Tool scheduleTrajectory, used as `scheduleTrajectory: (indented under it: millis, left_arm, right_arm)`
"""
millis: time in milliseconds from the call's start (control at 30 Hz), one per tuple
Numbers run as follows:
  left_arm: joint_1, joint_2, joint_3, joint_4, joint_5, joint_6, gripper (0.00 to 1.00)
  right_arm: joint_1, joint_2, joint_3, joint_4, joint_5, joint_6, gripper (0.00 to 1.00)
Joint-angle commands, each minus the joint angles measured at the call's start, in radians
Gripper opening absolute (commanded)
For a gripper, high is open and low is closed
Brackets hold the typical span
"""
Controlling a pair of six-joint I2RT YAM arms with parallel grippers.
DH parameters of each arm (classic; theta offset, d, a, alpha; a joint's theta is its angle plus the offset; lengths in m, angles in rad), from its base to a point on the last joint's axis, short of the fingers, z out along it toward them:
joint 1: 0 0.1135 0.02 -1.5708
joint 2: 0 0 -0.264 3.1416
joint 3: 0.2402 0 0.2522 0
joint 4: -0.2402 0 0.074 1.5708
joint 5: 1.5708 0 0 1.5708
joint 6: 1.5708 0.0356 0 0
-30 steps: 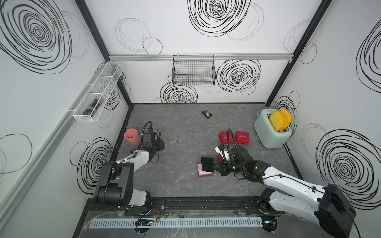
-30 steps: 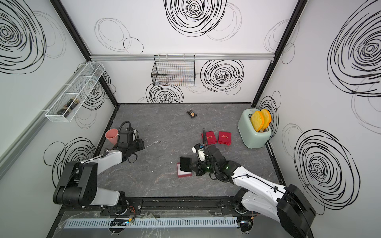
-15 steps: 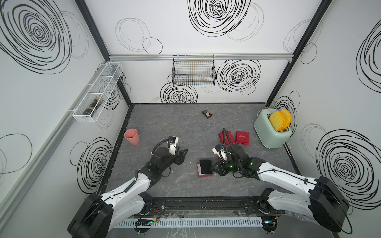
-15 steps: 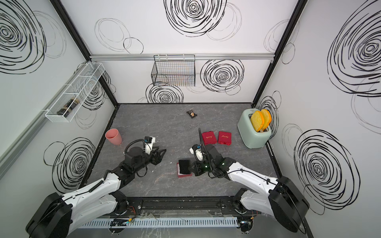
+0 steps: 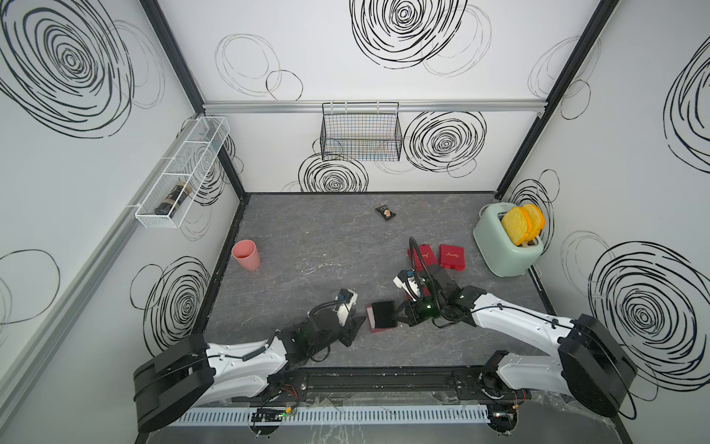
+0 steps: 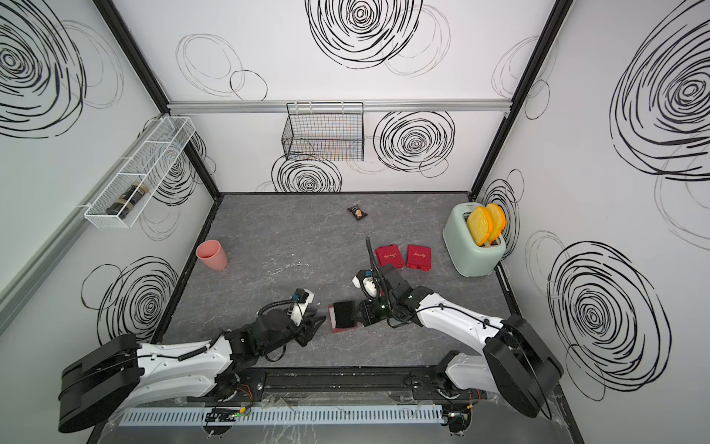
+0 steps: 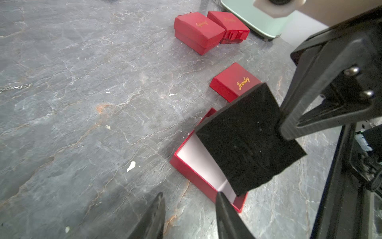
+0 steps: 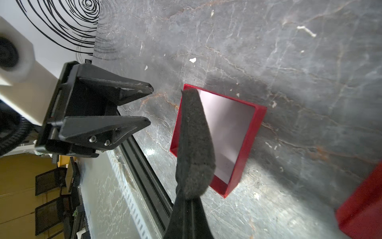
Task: Take the necklace out of the lift-off lid jewelry box
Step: Place the inner lining in the jewelry box.
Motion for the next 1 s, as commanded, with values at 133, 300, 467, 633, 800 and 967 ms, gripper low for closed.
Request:
scheduleTrajectory:
  millis: [133,300,467,633,800,967]
  left_arm:
    - [-0.023,0.132,-0.009,0.195,-0.061,-0.04,0.34]
    - [-0.037,0.244,0.007,0.268,-0.048,-0.046,0.31]
    - [-0.041,0.316,0.038,0.307,-0.057,-0.055,0.29]
    - [-0.043,0.355,0.062,0.325,-0.047,-0.045,0.29]
    - [-0.044,0.369,0.075,0.327,-0.041,-0.042,0.29]
    - [-0.049,0.362,0.063,0.331,-0.049,-0.051,0.29]
  right_arm:
    - [-0.048,0.059,0.063,-0.085,-0.103,-0.059,0.0]
    - [-0.056,0.094,0.071,-0.099,-0.13,-0.071,0.0]
    - [-0.056,0.121,0.073,-0.108,-0.154,-0.081,0.0]
    - [-0.056,0.159,0.077,-0.103,-0.165,-0.083,0.0]
    - [-0.053,0.189,0.079,-0.086,-0.167,-0.077,0.0]
    - [-0.039,0.219,0.087,-0.08,-0.155,-0.057,0.0]
